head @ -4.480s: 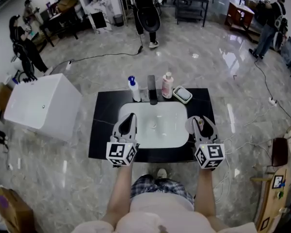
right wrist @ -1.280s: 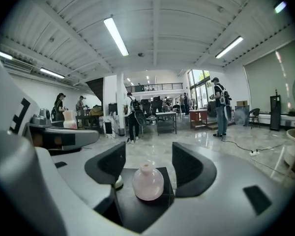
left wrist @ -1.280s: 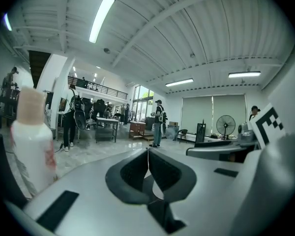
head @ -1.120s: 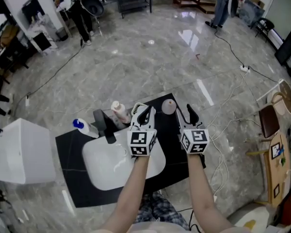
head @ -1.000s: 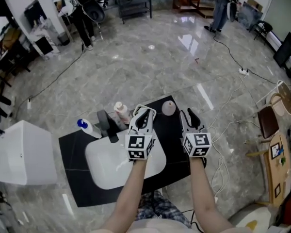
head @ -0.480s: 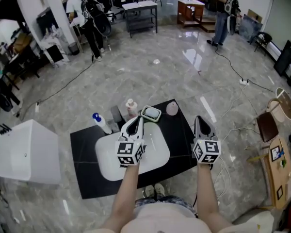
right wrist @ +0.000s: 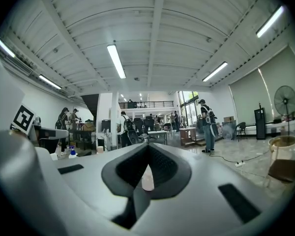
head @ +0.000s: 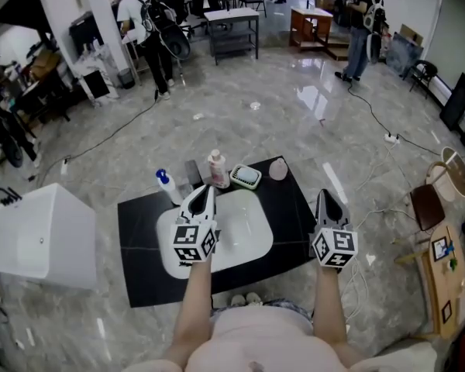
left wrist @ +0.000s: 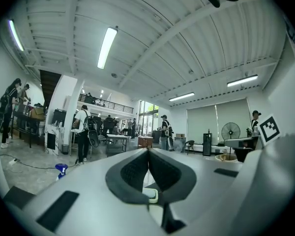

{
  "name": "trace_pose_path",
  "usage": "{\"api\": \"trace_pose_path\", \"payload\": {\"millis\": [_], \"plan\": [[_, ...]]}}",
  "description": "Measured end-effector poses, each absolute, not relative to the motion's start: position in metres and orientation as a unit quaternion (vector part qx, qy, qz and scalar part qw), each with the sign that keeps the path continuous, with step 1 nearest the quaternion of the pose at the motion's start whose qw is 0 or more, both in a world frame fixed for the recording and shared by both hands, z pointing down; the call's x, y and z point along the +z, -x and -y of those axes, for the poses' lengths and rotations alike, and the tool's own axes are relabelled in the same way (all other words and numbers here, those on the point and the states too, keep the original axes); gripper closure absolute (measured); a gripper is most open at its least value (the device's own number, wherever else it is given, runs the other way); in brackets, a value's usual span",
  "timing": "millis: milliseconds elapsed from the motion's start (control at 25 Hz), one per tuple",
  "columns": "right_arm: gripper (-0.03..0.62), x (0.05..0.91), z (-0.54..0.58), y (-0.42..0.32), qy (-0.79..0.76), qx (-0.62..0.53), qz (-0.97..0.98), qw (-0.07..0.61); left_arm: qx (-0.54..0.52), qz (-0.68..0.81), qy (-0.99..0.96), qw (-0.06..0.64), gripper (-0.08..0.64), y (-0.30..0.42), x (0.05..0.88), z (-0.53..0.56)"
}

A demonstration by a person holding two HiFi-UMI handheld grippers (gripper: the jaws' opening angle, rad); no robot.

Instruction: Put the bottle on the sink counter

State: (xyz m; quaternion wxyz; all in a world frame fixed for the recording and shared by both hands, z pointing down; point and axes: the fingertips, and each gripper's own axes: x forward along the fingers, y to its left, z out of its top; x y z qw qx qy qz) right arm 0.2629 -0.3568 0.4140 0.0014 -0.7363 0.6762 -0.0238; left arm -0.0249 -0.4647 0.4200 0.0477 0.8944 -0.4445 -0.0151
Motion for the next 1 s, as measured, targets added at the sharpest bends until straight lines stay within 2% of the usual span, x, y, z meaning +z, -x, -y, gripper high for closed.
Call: {"api": "trace_pose_path", "payload": {"millis": [1000], "plan": [[0.578,0.426,0.348,-0.247,0.717,-0.038,-0.696,-0.023,-0.022,0.444,-0.893,0.063,0.532,0.040,0.427,0.452]]}}
